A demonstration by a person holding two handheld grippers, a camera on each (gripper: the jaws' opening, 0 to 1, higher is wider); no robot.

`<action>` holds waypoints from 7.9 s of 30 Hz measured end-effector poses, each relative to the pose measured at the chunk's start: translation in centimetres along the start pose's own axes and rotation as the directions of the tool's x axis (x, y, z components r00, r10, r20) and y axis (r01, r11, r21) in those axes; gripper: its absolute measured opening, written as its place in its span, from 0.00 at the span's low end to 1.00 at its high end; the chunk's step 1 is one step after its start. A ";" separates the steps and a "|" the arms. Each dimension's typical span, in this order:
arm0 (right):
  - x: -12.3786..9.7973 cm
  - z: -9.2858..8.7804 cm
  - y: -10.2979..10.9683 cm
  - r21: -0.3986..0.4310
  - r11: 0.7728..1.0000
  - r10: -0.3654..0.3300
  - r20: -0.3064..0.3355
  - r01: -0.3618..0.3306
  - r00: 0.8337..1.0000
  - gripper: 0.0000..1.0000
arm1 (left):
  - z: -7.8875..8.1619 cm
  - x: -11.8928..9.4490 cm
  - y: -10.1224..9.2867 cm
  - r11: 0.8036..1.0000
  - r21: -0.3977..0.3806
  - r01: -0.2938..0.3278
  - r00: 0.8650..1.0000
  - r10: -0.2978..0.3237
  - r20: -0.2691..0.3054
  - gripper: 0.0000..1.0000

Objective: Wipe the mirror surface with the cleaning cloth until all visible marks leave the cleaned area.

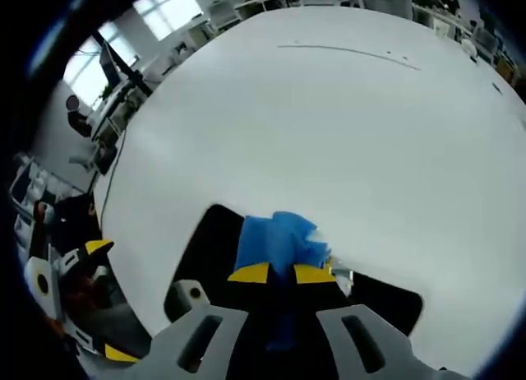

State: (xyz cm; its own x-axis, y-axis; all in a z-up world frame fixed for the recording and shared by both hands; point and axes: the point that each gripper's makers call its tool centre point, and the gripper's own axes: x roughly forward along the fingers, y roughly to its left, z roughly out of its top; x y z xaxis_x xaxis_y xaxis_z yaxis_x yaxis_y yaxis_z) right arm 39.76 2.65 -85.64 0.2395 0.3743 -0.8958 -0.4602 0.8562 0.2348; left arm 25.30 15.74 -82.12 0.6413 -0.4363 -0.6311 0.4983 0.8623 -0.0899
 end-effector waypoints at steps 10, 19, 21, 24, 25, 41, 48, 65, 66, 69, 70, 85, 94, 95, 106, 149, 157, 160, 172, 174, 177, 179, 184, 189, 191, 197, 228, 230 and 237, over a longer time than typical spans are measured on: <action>-0.2 -0.1 0.1 -0.006 1.000 -0.001 -0.004 0.001 1.000 0.04 | 0.1 -0.1 0.1 1.000 -0.004 -0.007 1.000 0.007 0.003 0.99; -0.3 -0.3 -0.2 -0.011 1.000 0.001 -0.002 -0.001 1.000 0.04 | -0.1 -0.1 0.1 1.000 0.003 -0.006 1.000 0.006 -0.003 0.99; -0.3 -0.3 -0.5 -0.010 1.000 -0.001 -0.003 0.001 1.000 0.04 | -0.1 -0.1 0.1 1.000 0.005 -0.006 1.000 0.006 -0.003 0.99; -0.5 -0.5 -1.0 -0.011 1.000 -0.006 -0.005 0.006 1.000 0.04 | -0.1 -0.1 0.1 1.000 0.003 -0.008 1.000 0.008 -0.003 0.99; -0.4 -0.5 -1.2 -0.012 1.000 -0.009 -0.006 0.009 1.000 0.04 | -0.1 -0.1 0.1 1.000 0.003 -0.008 1.000 0.008 -0.003 0.99; -1.7 -1.5 -2.8 -0.006 0.999 -0.031 -0.011 0.031 0.999 0.04 | -0.1 0.0 0.2 1.000 0.007 -0.010 1.000 0.010 -0.005 0.99; -1.9 -1.8 -3.2 -0.003 0.999 -0.035 -0.012 0.035 0.999 0.04 | -0.1 -0.1 0.2 1.000 0.007 -0.012 1.000 0.012 -0.006 0.99; -2.2 -2.5 -2.9 0.013 0.999 -0.043 -0.007 0.044 0.999 0.04 | -0.1 -0.2 0.2 1.000 0.005 -0.020 1.000 0.020 -0.010 0.99; -2.2 -2.6 -2.9 0.013 0.999 -0.043 -0.007 0.043 0.999 0.04 | -0.1 -0.2 0.3 1.000 0.005 -0.024 1.000 0.024 -0.008 0.99; -2.2 -2.9 -2.6 0.005 0.999 -0.042 -0.002 0.042 0.999 0.04 | 0.2 -0.3 0.3 1.000 -0.002 -0.026 1.000 0.026 0.007 0.99; -2.2 -3.0 -2.7 0.006 0.999 -0.041 -0.002 0.041 0.999 0.04 | 0.2 -0.3 0.4 1.000 0.001 -0.029 1.000 0.029 0.005 0.99; -2.5 -4.8 -1.5 0.019 0.999 -0.027 0.014 0.027 1.000 0.04 | 0.5 -0.4 0.3 0.999 -0.018 -0.029 0.999 0.030 0.018 0.99; -2.8 -6.2 -0.8 0.014 0.999 -0.034 0.024 0.034 0.999 0.04 | 0.6 -0.4 0.1 1.000 -0.014 -0.018 1.000 0.018 0.022 0.99; -2.9 -6.3 -0.8 0.015 0.999 -0.033 0.025 0.032 0.999 0.04 | 0.6 -0.4 0.0 1.000 -0.015 -0.017 1.000 0.018 0.022 0.99; -3.4 -7.7 -0.2 0.022 0.999 -0.032 0.029 0.031 0.999 0.04 | 0.5 -0.3 0.0 1.000 -0.003 -0.011 1.000 0.011 0.019 0.99; -4.8 -12.8 2.8 0.045 0.999 0.018 0.046 -0.020 0.999 0.04 | 0.5 -0.4 0.0 1.000 0.000 -0.016 1.000 0.016 0.019 0.99; -4.9 -12.9 3.0 0.043 0.999 0.022 0.045 -0.024 0.999 0.04 | 0.4 -0.3 0.0 1.000 0.003 -0.014 1.000 0.013 0.016 0.99; -4.9 -12.9 2.9 0.049 0.998 0.026 0.049 -0.028 0.998 0.04 | 0.4 -0.4 0.0 1.000 0.001 -0.014 1.000 0.014 0.017 0.99; -5.0 -13.1 2.5 0.062 0.998 0.027 0.049 -0.030 0.998 0.04 | 0.4 -0.4 0.0 1.000 0.004 -0.013 1.000 0.012 0.014 0.99; -5.0 -13.2 2.3 0.067 0.997 0.027 0.050 -0.031 0.998 0.04 | 0.4 -0.4 0.0 1.000 0.005 -0.011 1.000 0.011 0.013 0.99; -5.2 -13.4 2.0 0.075 0.997 0.026 0.050 -0.029 0.998 0.04 | 0.4 -0.4 0.0 1.000 0.004 -0.010 1.000 0.010 0.014 0.99; -5.3 -13.5 1.9 0.077 0.997 0.022 0.050 -0.026 0.999 0.04 | 0.4 -0.4 -0.1 1.000 0.006 -0.009 1.000 0.009 0.014 0.99; -5.7 -13.8 1.0 0.088 0.996 0.013 0.047 -0.017 0.999 0.04 | 0.4 -0.4 -0.1 1.000 0.007 -0.007 1.000 0.007 0.014 0.99; -6.0 -14.1 0.3 0.096 0.995 0.005 0.047 -0.010 0.999 0.04 | 0.4 -0.4 -0.1 1.000 0.011 -0.006 1.000 0.006 0.013 0.99; -6.1 -14.2 0.1 0.100 0.995 0.003 0.048 -0.008 0.999 0.04 | 0.4 -0.4 -0.1 1.000 0.012 -0.005 1.000 0.005 0.013 0.99; -6.5 -14.5 -0.8 0.107 0.994 -0.007 0.047 0.002 0.999 0.04 | 0.3 -0.3 -0.1 1.000 0.015 -0.005 1.000 0.005 0.010 0.99; -7.1 -15.2 -2.2 0.128 0.992 -0.013 0.039 0.008 0.999 0.04 | 0.2 -0.4 -0.1 1.000 0.001 -0.010 1.000 0.010 0.008 0.99; -7.1 -15.0 -2.5 0.136 0.991 -0.015 0.045 0.009 0.999 0.04 | 0.2 -0.4 -0.1 1.000 0.001 -0.009 1.000 0.009 0.007 0.99; -6.9 -14.5 -2.9 0.144 0.990 -0.017 0.046 0.010 0.999 0.04 | 0.3 -0.4 0.0 1.000 -0.004 -0.013 1.000 0.013 0.010 0.99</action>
State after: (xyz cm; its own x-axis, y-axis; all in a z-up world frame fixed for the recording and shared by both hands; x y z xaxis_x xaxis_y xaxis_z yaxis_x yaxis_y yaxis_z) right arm 27.06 -7.61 -85.60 0.2863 0.3761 -0.8812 -0.3300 0.9022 0.2778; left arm 25.23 15.85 -81.69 0.6536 -0.4272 -0.6247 0.4875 0.8690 -0.0843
